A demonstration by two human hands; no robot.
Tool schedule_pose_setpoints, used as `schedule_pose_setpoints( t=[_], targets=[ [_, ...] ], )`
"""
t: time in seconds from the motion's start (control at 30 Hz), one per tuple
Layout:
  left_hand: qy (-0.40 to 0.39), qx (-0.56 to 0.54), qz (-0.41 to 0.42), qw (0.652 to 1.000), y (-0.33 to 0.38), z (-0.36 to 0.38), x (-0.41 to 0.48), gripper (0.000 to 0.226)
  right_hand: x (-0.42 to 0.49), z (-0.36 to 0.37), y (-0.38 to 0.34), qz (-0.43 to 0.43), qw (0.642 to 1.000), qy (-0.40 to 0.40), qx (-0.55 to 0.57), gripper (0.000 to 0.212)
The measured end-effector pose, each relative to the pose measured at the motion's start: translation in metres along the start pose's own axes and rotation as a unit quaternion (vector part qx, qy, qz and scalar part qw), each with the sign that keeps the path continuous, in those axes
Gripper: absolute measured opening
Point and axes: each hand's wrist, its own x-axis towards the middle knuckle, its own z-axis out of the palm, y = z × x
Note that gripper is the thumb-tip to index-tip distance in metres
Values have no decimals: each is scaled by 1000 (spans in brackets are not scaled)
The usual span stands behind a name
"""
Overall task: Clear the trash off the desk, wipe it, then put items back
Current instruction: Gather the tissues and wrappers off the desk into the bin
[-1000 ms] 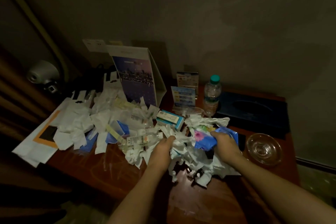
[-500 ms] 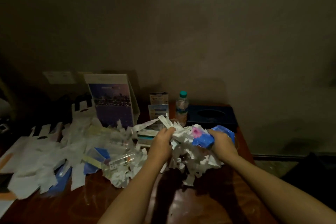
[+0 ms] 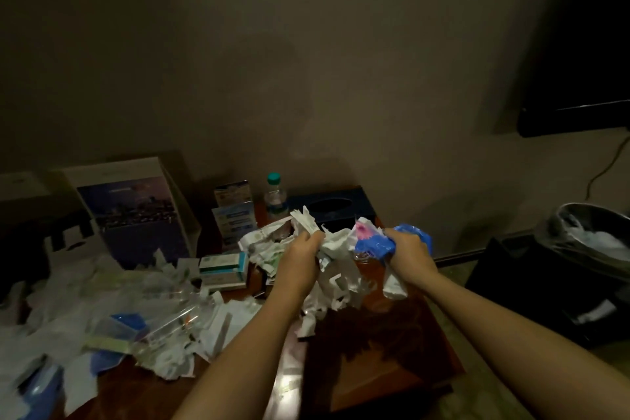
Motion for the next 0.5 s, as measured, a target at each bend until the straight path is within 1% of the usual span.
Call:
schedule_pose_setpoints(
  t=[0.07,0.23,0.3,0.4,0.5],
  targets=[
    [1,9,7,1000,14,9,8,37,2,-10,17,5,1000,1,12,23],
    [-5,27,-1,1000,63,47,37,36,15,-44,70,-5,1000,12,26,27],
    [-5,15,-4,1000,93,68,48,36,21,-63,99,-4,1000,10,27,27],
    [-7,2,-11,1000,147,99,67,32,29,-95,151,1,1000,4,26,34],
    [0,-28,-18,999,197,136,95,37,35,-127,207,11,999,12,28,38]
  ],
)
